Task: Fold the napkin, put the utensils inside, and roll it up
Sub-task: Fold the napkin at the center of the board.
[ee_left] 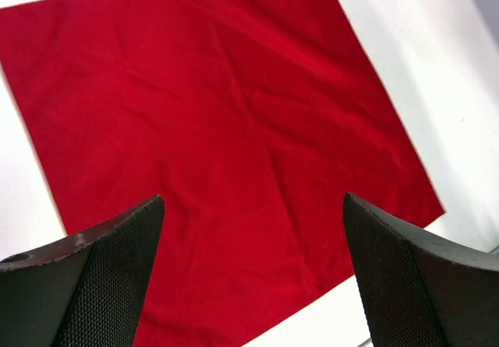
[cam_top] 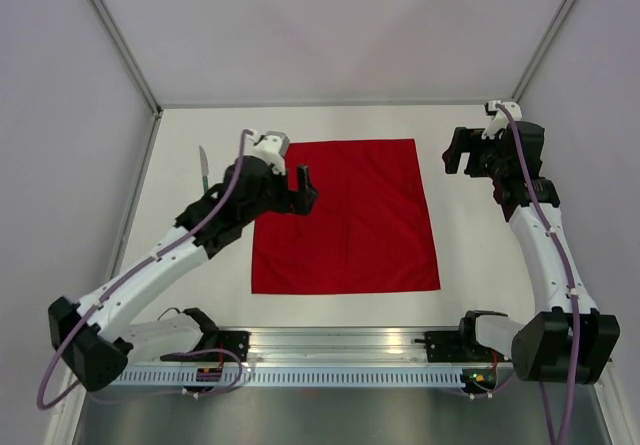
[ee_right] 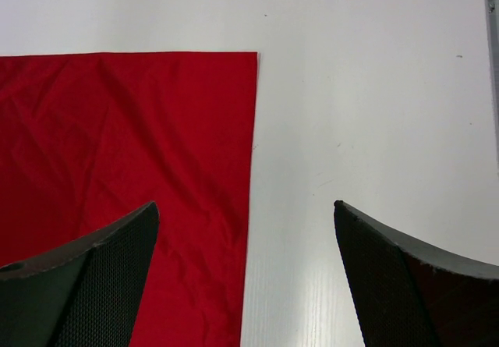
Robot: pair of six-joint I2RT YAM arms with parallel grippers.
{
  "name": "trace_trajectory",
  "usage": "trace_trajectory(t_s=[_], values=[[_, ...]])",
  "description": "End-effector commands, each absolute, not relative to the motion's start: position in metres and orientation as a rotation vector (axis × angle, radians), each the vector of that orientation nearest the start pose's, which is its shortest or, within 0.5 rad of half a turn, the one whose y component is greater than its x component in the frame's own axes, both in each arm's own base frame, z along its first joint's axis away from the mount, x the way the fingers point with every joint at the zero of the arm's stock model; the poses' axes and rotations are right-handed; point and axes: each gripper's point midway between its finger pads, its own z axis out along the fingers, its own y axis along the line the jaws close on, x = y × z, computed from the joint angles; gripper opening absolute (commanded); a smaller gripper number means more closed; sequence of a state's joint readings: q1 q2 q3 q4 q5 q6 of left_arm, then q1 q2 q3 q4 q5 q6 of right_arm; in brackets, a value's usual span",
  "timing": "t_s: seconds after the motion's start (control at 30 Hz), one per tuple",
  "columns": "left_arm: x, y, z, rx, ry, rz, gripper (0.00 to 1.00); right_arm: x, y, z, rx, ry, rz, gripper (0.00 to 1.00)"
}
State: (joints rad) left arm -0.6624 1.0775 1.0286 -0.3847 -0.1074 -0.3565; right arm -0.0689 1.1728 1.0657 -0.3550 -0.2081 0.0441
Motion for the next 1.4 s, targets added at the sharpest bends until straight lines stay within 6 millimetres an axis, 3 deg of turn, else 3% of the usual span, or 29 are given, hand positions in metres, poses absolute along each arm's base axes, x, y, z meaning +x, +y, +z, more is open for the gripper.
trace_trajectory(t_s=[0.0,0.03,0.07,0.13,0.3,0.33,0.4,0.43,0.5,0.53,0.6,0.63,0.73,0.87,1.1,1.37], values=[[0.291,-0.255,0.254,0.289,1.982,-0.48,0.98,0.376,0.001,0.248,0.016,2.04,0.124,0.98],[0.282,-0.28,0.249,0.353,1.972,-0.509,0.97,0.377,0.0,0.247,0.02,2.045,0.117,0.98],[0.283,-0.297,0.231,0.389,2.002,-0.488,0.97,0.379,-0.002,0.244,0.023,2.053,0.108,0.98],[0.271,-0.336,0.224,0.47,1.986,-0.537,0.95,0.38,-0.003,0.242,0.025,2.061,0.101,0.98],[0.244,-0.417,0.173,0.674,2.01,-0.523,0.91,0.383,-0.004,0.235,0.028,2.084,0.097,0.98],[0.23,-0.431,0.164,0.734,2.005,-0.525,0.89,0.384,-0.005,0.233,0.029,2.088,0.091,0.98],[0.221,-0.452,0.162,0.771,1.989,-0.543,0.87,0.384,-0.005,0.232,0.028,2.092,0.088,0.98],[0.209,-0.463,0.144,0.828,1.996,-0.533,0.85,0.384,-0.006,0.232,0.031,2.093,0.086,0.98],[0.199,-0.48,0.139,0.865,1.984,-0.545,0.83,0.385,-0.006,0.231,0.029,2.095,0.08,0.98],[0.188,-0.488,0.124,0.917,1.986,-0.535,0.81,0.385,-0.007,0.231,0.031,2.093,0.078,0.98],[0.18,-0.502,0.121,0.949,1.961,-0.537,0.78,0.385,-0.008,0.231,0.033,2.095,0.072,0.98],[0.168,-0.509,0.106,1.009,1.952,-0.517,0.76,0.385,-0.008,0.231,0.032,2.093,0.072,0.98],[0.157,-0.526,0.101,1.054,1.911,-0.516,0.75,0.385,-0.007,0.231,0.03,2.093,0.074,0.98],[0.156,-0.54,0.08,1.09,1.912,-0.51,0.73,0.385,-0.007,0.23,0.03,2.098,0.077,0.98],[0.156,-0.558,0.072,1.129,1.873,-0.514,0.73,0.385,-0.007,0.231,0.026,2.093,0.074,0.98],[0.157,-0.565,0.047,1.152,1.865,-0.478,0.73,0.383,-0.007,0.231,0.021,2.095,0.071,0.98]])
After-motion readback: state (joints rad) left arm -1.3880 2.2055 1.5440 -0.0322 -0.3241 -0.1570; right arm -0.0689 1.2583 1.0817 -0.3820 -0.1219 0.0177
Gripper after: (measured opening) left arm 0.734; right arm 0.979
